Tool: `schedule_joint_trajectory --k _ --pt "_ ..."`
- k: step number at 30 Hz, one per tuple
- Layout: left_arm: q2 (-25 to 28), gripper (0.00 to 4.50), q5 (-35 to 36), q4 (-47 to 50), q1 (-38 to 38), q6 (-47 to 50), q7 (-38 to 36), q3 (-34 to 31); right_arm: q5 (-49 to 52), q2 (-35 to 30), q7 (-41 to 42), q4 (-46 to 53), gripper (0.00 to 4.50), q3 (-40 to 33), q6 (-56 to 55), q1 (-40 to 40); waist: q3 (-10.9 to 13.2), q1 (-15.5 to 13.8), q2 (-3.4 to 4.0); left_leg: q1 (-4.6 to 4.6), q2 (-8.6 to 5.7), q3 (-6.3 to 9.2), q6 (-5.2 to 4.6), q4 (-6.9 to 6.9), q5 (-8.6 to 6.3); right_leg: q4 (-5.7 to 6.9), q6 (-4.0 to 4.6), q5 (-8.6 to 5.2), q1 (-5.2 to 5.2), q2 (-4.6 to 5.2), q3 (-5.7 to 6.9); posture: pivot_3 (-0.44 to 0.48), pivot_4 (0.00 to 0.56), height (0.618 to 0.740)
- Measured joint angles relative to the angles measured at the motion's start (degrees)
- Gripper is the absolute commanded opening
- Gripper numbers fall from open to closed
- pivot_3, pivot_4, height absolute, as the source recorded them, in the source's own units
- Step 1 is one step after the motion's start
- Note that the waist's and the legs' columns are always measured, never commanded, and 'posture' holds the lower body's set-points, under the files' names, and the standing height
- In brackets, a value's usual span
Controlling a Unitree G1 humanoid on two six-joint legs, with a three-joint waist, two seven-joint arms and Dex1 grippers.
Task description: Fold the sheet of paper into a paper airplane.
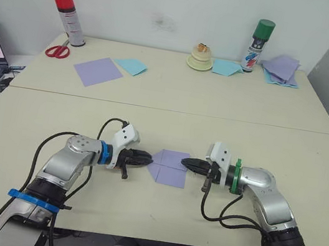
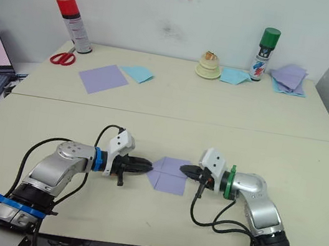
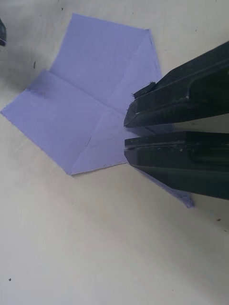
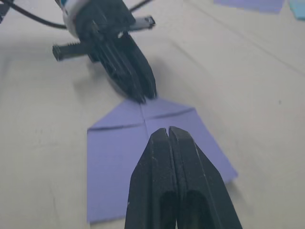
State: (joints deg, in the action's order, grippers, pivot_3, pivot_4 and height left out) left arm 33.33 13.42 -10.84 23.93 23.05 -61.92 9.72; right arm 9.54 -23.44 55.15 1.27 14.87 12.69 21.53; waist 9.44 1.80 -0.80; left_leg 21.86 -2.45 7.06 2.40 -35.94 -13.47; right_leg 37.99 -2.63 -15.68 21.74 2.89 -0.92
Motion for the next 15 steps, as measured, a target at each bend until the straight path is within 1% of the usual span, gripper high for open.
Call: schedule_joint_trajectory --k 6,10,15 --pt "0.07 0.68 0.02 0.11 0.18 0.34 -0.06 -0.01 -7.21 2.08 -3.52 -5.98 0.02 5.93 -0.09 1.53 0.0 0.01 0.0 0.01 0.0 -0.01 0.0 0.01 0.0 0.02 0.01 0.01 0.03 -0.01 -0.01 0.0 0.15 0.74" --pt "0.12 0.68 1.12 2.17 0.16 2.62 -0.17 -0.2 -9.09 2.75 -4.06 -8.24 0.02 7.11 -1.88 3.06 0.02 0.04 0.0 0.02 0.02 0.0 0.0 0.01 0.0 0.02 0.02 0.01 0.05 -0.03 -0.01 0.0 0.15 0.74" --pt "-0.48 0.68 2.52 5.19 0.95 4.52 0.1 -0.26 -9.44 2.63 -3.9 -8.68 0.02 7.33 -2.78 3.32 0.02 0.04 0.0 0.02 0.02 0.0 0.0 0.01 0.0 0.02 0.02 0.01 0.05 -0.03 -0.01 0.0 0.15 0.74"
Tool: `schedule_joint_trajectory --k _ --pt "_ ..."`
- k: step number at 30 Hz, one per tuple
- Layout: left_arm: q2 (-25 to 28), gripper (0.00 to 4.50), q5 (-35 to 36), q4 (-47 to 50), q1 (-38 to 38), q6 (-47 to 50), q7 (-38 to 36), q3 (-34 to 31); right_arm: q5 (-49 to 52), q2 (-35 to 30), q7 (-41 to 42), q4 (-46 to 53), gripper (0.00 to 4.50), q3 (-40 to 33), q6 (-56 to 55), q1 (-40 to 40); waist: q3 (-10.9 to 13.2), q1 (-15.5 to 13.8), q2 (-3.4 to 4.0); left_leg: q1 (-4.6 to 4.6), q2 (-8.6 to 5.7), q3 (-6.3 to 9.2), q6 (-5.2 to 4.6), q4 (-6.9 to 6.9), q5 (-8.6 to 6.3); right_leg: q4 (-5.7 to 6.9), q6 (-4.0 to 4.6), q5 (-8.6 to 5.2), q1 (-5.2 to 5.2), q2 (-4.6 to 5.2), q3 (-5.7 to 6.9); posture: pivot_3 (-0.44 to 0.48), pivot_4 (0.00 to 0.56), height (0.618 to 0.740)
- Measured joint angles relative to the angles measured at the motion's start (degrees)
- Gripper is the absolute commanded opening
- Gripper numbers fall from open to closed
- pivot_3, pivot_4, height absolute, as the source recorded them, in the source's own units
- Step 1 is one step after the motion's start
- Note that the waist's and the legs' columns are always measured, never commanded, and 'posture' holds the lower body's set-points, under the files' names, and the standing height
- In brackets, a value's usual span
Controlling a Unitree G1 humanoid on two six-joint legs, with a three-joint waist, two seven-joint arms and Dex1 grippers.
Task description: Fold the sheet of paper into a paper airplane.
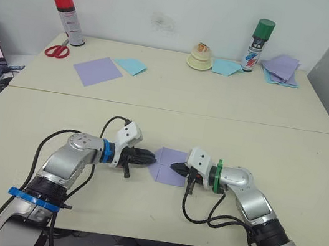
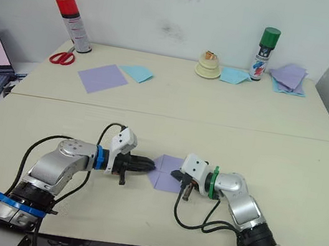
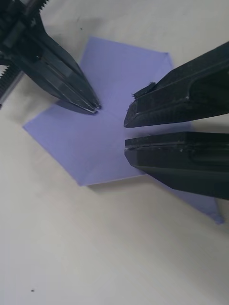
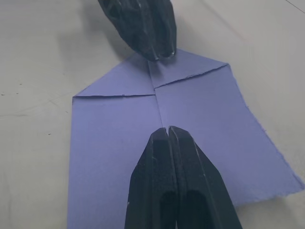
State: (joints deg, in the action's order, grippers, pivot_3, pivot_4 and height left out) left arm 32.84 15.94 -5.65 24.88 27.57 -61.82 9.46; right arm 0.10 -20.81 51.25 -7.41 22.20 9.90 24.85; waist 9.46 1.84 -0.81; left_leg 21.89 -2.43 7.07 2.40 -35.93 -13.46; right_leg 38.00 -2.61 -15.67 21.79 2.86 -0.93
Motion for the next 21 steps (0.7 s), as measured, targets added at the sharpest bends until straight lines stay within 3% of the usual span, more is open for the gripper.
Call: schedule_joint_trajectory --k 8,21 --pt "-1.99 0.68 -2.21 0.17 0.52 -0.84 2.35 1.54 -0.01 -0.29 0.46 -0.24 0.02 0.36 -0.48 0.32 0.0 0.01 0.0 0.0 0.0 -0.01 0.0 0.01 0.0 0.0 0.05 0.03 0.02 -0.01 -0.02 0.0 0.15 0.74" --pt "4.53 0.68 -3.67 -2.02 -3.55 -6.59 2.36 -0.45 0.81 -0.76 0.04 1.47 0.02 -0.39 1.06 -0.94 -0.01 -0.01 0.01 -0.02 0.01 0.01 0.0 0.04 0.0 0.0 -0.01 -0.01 0.01 0.0 -0.01 0.0 0.15 0.74"
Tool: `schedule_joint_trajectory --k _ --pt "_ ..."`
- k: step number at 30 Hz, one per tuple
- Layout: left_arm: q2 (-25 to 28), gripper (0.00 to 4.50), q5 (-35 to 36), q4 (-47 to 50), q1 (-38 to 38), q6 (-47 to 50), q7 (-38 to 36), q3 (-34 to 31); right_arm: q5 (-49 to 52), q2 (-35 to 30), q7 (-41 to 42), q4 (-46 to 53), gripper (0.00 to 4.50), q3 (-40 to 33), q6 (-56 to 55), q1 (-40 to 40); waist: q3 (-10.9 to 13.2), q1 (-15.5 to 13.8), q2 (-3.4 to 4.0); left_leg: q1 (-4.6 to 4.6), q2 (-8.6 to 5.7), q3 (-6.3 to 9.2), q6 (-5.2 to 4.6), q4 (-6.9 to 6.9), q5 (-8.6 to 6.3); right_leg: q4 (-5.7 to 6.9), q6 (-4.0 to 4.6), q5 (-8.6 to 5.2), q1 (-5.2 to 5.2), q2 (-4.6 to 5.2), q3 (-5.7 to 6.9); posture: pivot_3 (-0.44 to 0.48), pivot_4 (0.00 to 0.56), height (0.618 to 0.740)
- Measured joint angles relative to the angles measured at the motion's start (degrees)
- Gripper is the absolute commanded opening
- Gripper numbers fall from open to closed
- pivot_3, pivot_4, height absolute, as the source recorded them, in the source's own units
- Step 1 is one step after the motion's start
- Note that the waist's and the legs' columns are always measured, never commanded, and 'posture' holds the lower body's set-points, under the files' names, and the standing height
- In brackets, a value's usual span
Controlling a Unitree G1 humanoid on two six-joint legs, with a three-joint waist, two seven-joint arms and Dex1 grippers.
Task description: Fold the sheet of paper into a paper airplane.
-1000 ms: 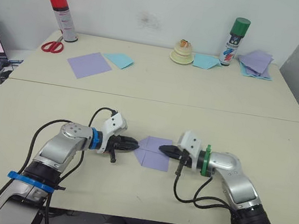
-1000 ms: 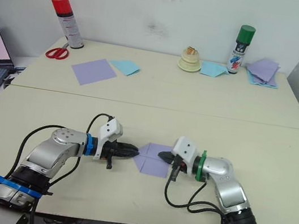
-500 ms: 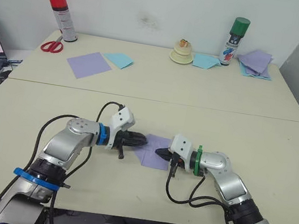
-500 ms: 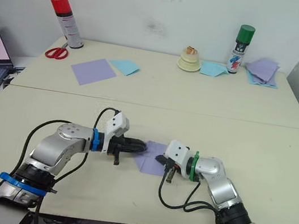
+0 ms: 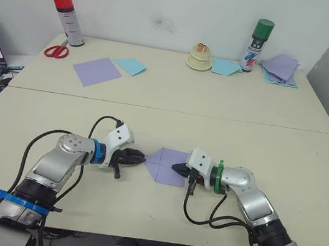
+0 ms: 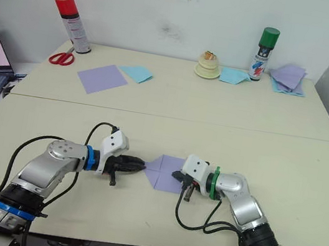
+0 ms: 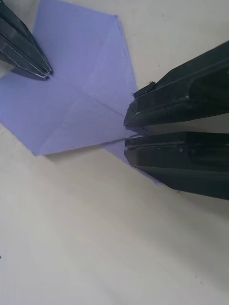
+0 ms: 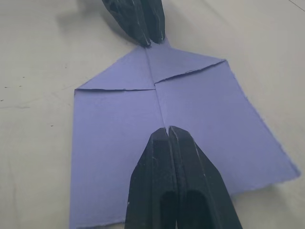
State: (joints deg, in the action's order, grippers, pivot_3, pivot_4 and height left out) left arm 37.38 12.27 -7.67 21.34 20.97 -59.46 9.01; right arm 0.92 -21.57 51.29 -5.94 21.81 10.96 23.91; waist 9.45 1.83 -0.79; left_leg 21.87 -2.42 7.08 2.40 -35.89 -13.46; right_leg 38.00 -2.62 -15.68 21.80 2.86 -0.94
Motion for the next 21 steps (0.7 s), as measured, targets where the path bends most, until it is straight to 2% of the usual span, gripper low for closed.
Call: schedule_joint_trajectory --k 1,3,4,8,10,14,15,21 --pt "-0.01 0.68 0.25 -0.01 -0.26 -0.16 0.15 -0.6 0.78 0.56 -0.15 0.13 0.02 -0.73 0.48 -0.61 0.01 0.02 -0.01 0.01 0.02 0.0 0.0 0.0 0.0 0.0 0.02 0.01 0.01 0.0 0.0 0.0 0.15 0.74" --pt "0.02 0.68 1.28 0.16 -0.73 0.13 0.4 -2.52 3.55 1.54 0.07 0.97 0.38 -2.27 2.2 -1.82 0.05 0.04 -0.01 0.13 0.03 0.0 0.0 0.0 0.0 0.04 0.05 0.03 0.18 -0.01 -0.02 0.0 0.15 0.74" --pt "0.57 1.08 3.43 2.06 -1.62 1.54 -0.07 -4.55 6.33 1.68 0.73 3.07 0.68 -3.62 4.55 -2.37 0.09 0.11 -0.02 0.4 0.04 0.0 0.01 -0.03 0.01 0.1 0.09 0.06 0.43 0.0 -0.04 0.0 0.15 0.74" --pt "4.24 2.15 11.04 11.19 -3.36 8.4 -2.27 -10.12 12.59 -0.08 1.26 8.75 1.99 -9.18 11.17 -2.39 0.11 0.05 -0.03 0.68 0.04 0.11 0.01 -0.06 0.0 0.01 0.1 0.07 0.55 0.18 0.06 0.0 0.15 0.74" --pt "6.55 2.83 15.84 16.97 -3.82 12.79 -2.77 -13.64 15.86 -1.17 1.0 11.24 2.79 -12.0 15.89 -2.14 0.12 0.02 -0.02 0.69 0.01 0.13 0.01 -0.05 0.0 -0.01 0.1 0.06 0.54 0.19 0.08 0.0 0.15 0.74" --pt "10.13 4.15 21.82 26.08 -4.1 17.76 -4.02 -15.8 19.63 -2.52 -0.13 11.65 4.28 -15.08 24.8 -0.22 0.14 0.02 -0.01 0.66 -0.02 0.07 0.01 -0.05 0.0 0.0 0.1 0.06 0.52 0.17 0.06 0.0 0.15 0.74" --pt "10.73 4.48 22.41 27.42 -4.11 18.29 -4.31 -15.78 19.7 -2.44 -0.41 10.4 4.5 -15.06 25.88 0.82 0.14 0.03 -0.01 0.62 -0.01 0.03 0.01 -0.05 0.0 0.0 0.1 0.06 0.51 0.14 0.05 0.0 0.15 0.74" --pt "11.62 4.48 22.77 29.29 -4.68 18.45 -4.77 -14.88 19.33 0.59 -1.86 1.5 4.5 -12.14 32.17 5.26 0.15 0.21 0.01 0.6 0.05 -0.03 0.0 -0.03 0.0 0.03 0.11 0.06 0.53 -0.04 0.0 0.0 0.15 0.74"
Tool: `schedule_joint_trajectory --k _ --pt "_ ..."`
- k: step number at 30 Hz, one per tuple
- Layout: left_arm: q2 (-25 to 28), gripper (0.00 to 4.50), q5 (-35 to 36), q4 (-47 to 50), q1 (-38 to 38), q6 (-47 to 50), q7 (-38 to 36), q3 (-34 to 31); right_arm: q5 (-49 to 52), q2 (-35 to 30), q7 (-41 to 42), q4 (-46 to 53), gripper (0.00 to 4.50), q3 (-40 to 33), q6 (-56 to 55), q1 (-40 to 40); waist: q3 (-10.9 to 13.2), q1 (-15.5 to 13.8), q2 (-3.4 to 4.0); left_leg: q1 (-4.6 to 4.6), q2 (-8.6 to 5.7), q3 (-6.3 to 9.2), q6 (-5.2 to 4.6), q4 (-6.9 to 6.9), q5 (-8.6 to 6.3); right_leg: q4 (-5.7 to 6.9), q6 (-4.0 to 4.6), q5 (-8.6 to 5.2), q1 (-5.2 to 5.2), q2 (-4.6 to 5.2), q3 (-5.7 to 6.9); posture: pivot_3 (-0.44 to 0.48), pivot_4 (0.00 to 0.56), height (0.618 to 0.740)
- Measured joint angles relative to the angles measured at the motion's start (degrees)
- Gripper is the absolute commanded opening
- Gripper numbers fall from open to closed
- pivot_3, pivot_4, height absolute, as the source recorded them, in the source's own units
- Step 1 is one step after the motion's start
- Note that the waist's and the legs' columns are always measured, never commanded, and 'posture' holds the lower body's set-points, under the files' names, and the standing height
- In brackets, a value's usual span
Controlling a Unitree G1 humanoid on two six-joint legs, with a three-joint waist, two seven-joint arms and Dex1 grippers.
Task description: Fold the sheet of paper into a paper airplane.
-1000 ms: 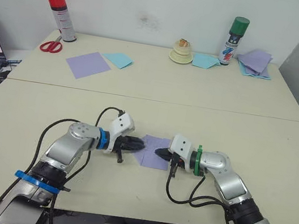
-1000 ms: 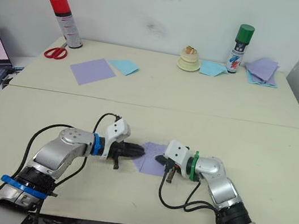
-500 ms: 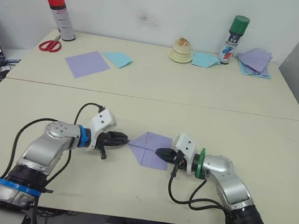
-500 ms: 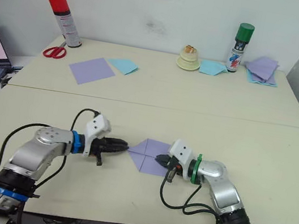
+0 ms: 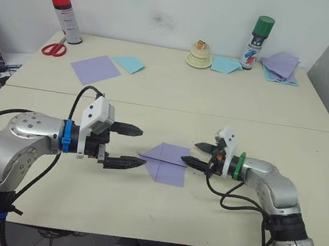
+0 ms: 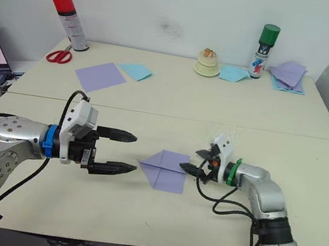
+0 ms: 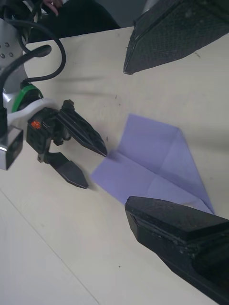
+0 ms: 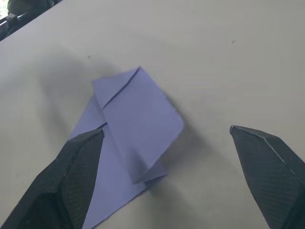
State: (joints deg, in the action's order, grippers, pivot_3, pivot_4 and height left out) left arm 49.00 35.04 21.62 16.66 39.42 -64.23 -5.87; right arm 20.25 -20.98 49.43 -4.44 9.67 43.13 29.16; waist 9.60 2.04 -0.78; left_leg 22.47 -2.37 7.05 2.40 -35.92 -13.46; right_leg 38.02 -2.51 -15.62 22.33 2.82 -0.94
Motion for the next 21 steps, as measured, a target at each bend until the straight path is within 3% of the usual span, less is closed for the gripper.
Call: schedule_joint_trajectory --k 3,6,16,21 --pt "0.04 4.48 -0.17 0.05 -0.34 -0.08 0.9 0.0 0.94 1.76 -0.25 -1.14 4.5 0.33 3.26 1.56 0.0 -0.02 0.0 0.02 -0.01 0.01 0.0 0.0 0.0 -0.03 0.0 0.0 0.01 0.01 0.0 0.0 0.15 0.74" --pt "0.6 4.5 0.2 0.74 -1.05 0.26 1.18 -0.14 3.29 5.29 -1.7 -2.21 3.88 -1.52 6.42 1.93 0.0 0.01 0.0 0.02 0.0 0.01 0.0 0.02 0.0 -0.01 0.0 0.0 0.02 0.01 -0.01 0.0 0.15 0.74" --pt "1.67 4.5 0.1 1.14 -4.51 0.02 2.33 -0.25 6.41 7.74 -4.3 -2.75 0.17 -4.29 10.97 2.15 0.02 -0.13 0.04 0.02 -0.03 0.0 0.0 0.01 0.0 -0.01 0.0 0.0 0.02 0.01 -0.01 0.0 0.15 0.74" --pt "1.69 4.5 1.03 1.22 -5.69 0.19 2.53 -1.63 6.35 7.73 -4.4 -1.97 0.03 -4.54 8.59 2.13 0.03 -0.12 0.05 0.02 -0.01 0.0 0.0 0.02 0.0 0.0 0.0 0.0 0.04 0.01 0.0 0.0 0.15 0.74"
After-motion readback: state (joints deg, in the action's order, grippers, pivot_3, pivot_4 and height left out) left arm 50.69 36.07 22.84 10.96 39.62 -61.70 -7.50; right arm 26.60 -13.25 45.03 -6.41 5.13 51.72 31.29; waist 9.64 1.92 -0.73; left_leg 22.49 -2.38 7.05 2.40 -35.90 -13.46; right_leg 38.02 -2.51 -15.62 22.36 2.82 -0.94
